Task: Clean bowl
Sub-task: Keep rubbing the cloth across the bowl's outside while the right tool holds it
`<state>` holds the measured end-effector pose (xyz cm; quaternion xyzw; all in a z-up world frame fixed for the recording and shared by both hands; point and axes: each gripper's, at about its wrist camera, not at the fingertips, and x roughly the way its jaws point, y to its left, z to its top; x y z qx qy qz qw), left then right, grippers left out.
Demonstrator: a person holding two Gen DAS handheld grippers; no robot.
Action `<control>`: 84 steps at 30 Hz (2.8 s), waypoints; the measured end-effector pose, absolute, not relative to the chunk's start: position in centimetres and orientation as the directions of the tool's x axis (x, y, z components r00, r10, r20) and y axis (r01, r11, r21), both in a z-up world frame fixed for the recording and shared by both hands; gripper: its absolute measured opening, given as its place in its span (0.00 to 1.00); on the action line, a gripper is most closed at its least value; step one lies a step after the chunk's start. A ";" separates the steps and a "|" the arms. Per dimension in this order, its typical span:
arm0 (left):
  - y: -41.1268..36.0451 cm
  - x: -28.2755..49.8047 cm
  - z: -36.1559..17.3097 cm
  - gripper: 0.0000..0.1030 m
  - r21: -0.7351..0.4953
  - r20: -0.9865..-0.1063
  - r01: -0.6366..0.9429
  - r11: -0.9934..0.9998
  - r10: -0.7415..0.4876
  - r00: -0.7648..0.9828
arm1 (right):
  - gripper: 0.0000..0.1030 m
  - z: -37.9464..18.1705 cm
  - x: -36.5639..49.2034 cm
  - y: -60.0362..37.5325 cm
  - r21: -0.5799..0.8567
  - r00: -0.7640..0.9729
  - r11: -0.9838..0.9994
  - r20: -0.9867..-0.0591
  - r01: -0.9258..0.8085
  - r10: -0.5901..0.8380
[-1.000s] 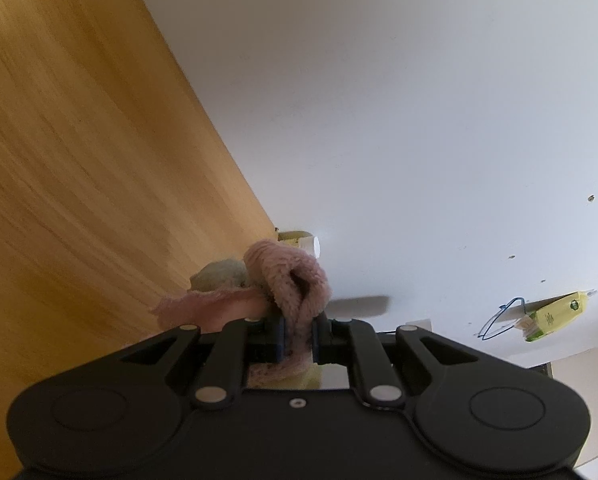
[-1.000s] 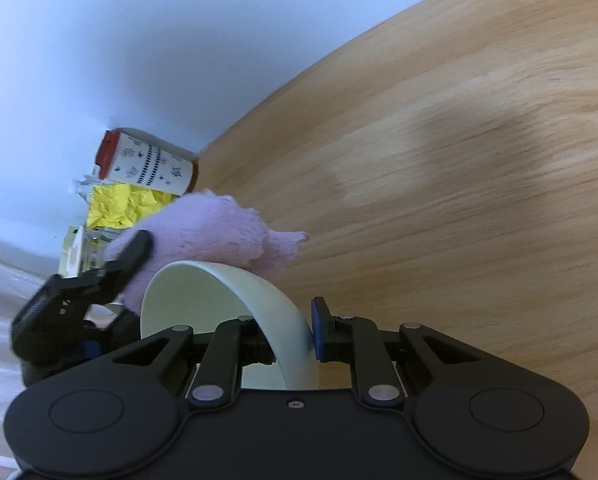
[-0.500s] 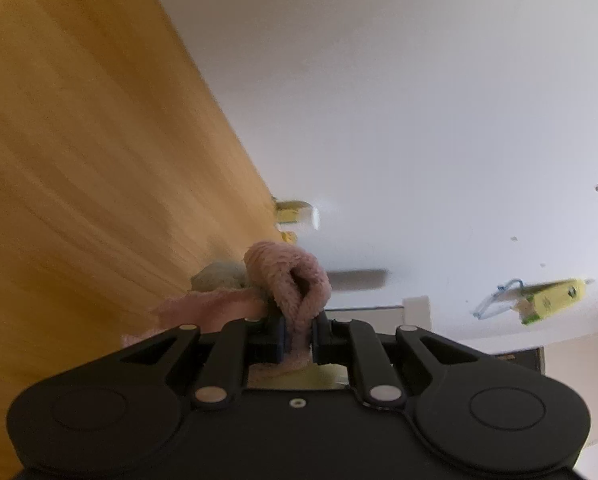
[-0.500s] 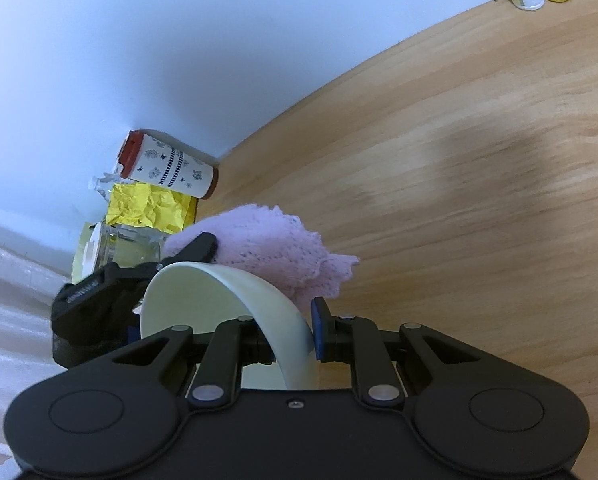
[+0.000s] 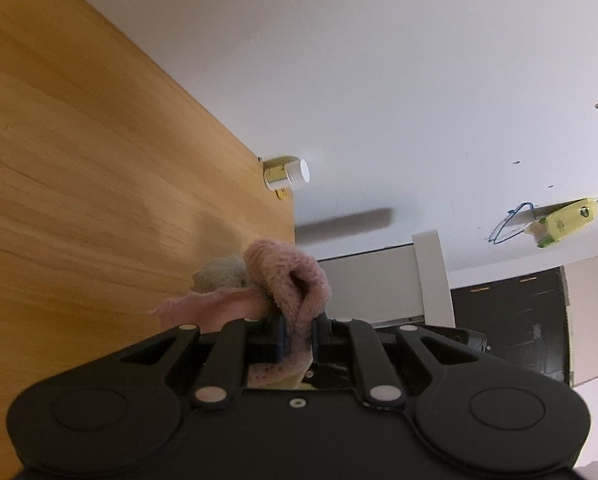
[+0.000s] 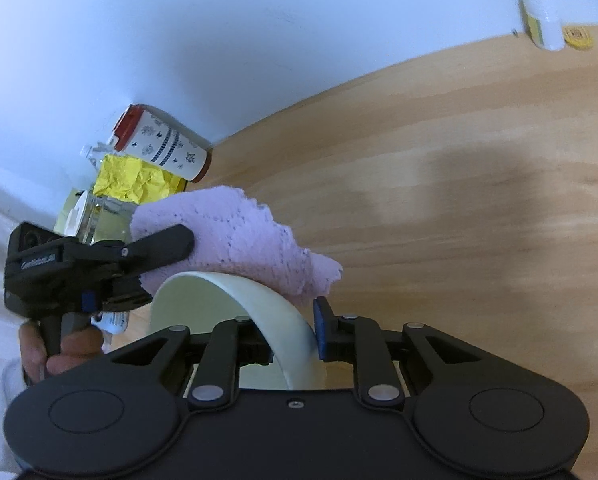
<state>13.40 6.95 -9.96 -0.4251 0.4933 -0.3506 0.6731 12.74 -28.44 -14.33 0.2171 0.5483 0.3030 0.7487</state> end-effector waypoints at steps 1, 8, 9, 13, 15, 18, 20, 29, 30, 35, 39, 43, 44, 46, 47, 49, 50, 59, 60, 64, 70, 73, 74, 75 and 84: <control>6.9 13.5 -10.2 0.10 -0.918 -0.369 0.052 0.394 -0.893 0.256 | 0.21 -14.1 12.8 -28.5 0.655 0.215 0.722 -0.689 -0.223 0.692; 5.7 13.8 -11.5 0.10 -0.932 -0.353 0.005 0.363 -0.910 0.216 | 0.21 -13.7 12.8 -28.0 0.626 0.199 0.733 -0.709 -0.266 0.677; 5.5 13.9 -11.6 0.10 -0.940 -0.333 -0.002 0.340 -0.919 0.212 | 0.21 -13.7 12.7 -28.1 0.623 0.198 0.736 -0.711 -0.266 0.674; 4.6 14.3 -11.3 0.10 -0.943 -0.325 0.015 0.332 -0.931 0.170 | 0.21 -14.3 12.7 -27.7 0.604 0.187 0.750 -0.731 -0.271 0.656; 4.2 14.7 -11.3 0.10 -0.947 -0.317 0.008 0.321 -0.937 0.146 | 0.21 -14.5 12.7 -27.5 0.591 0.188 0.756 -0.739 -0.282 0.647; 3.3 15.2 -10.4 0.10 -0.936 -0.339 0.064 0.347 -0.934 0.114 | 0.21 -14.5 12.8 -27.3 0.573 0.190 0.763 -0.747 -0.299 0.636; 3.2 15.4 -10.5 0.10 -0.936 -0.338 0.063 0.345 -0.935 0.103 | 0.21 -14.5 12.7 -27.4 0.567 0.197 0.769 -0.752 -0.296 0.629; 3.0 16.1 -11.9 0.10 -0.919 -0.388 0.048 0.391 -0.919 0.070 | 0.21 -13.5 12.4 -27.1 0.512 0.208 0.777 -0.769 -0.367 0.605; 2.9 16.1 -12.0 0.10 -0.916 -0.394 0.050 0.397 -0.917 0.067 | 0.21 -13.4 12.3 -27.2 0.512 0.208 0.776 -0.769 -0.369 0.605; 2.3 16.3 -13.1 0.10 -0.894 -0.445 0.043 0.447 -0.894 0.042 | 0.21 -13.0 12.2 -27.1 0.505 0.203 0.772 -0.770 -0.386 0.605; 2.1 16.3 -13.4 0.11 -0.886 -0.460 0.043 0.461 -0.887 0.037 | 0.21 -12.8 12.1 -27.4 0.506 0.204 0.774 -0.771 -0.382 0.604; 2.2 16.3 -12.9 0.11 -0.878 -0.473 0.066 0.474 -0.881 0.035 | 0.21 -13.1 12.1 -27.2 0.508 0.202 0.774 -0.770 -0.379 0.605; 2.4 16.3 -12.7 0.11 -0.877 -0.474 0.070 0.475 -0.880 0.036 | 0.21 -13.1 12.2 -27.1 0.507 0.201 0.773 -0.770 -0.383 0.605; 2.7 16.3 -12.1 0.11 -0.876 -0.473 0.081 0.475 -0.880 0.039 | 0.21 -13.2 12.4 -26.9 0.502 0.198 0.771 -0.772 -0.391 0.603; 2.8 16.3 -11.6 0.11 -0.876 -0.471 0.095 0.473 -0.881 0.041 | 0.21 -13.3 12.4 -26.8 0.500 0.197 0.772 -0.774 -0.393 0.602; 3.0 16.3 -10.8 0.11 -0.875 -0.469 0.115 0.471 -0.882 0.043 | 0.21 -13.4 12.4 -26.7 0.493 0.199 0.775 -0.777 -0.396 0.597; 3.1 16.2 -10.5 0.11 -0.872 -0.473 0.121 0.475 -0.880 0.046 | 0.21 -13.5 12.4 -26.7 0.488 0.199 0.777 -0.781 -0.397 0.592; 4.6 15.1 -10.5 0.11 -0.862 -0.483 0.098 0.497 -0.865 0.135 | 0.21 -13.0 12.5 -26.9 0.522 0.212 0.767 -0.757 -0.372 0.618; 4.8 15.1 -10.8 0.11 -0.863 -0.483 0.086 0.497 -0.864 0.141 | 0.21 -12.9 12.5 -27.1 0.527 0.217 0.767 -0.753 -0.366 0.621; 5.9 14.2 -13.1 0.11 -0.872 -0.477 0.025 0.489 -0.860 0.183 | 0.21 -13.1 12.8 -27.8 0.546 0.229 0.771 -0.746 -0.327 0.625; 6.3 13.4 -14.8 0.11 -0.930 -0.361 -0.048 0.363 -0.887 0.289 | 0.21 -14.4 13.3 -28.6 0.563 0.235 0.788 -0.754 -0.251 0.613; 6.2 13.6 -14.4 0.11 -0.928 -0.367 -0.043 0.370 -0.888 0.279 | 0.21 -14.5 13.3 -28.3 0.565 0.230 0.787 -0.755 -0.249 0.614; 6.2 13.7 -14.4 0.11 -0.929 -0.366 -0.048 0.367 -0.888 0.278 | 0.21 -14.6 13.3 -28.3 0.567 0.229 0.786 -0.754 -0.246 0.616; 6.3 13.7 -14.3 0.11 -0.931 -0.362 -0.053 0.362 -0.889 0.280 | 0.21 -14.6 13.3 -28.2 0.566 0.230 0.787 -0.754 -0.247 0.615; 6.2 12.7 -12.0 0.11 -0.953 -0.296 -0.043 0.300 -0.888 0.352 | 0.21 -15.3 12.6 -27.8 0.605 0.228 0.768 -0.733 -0.209 0.640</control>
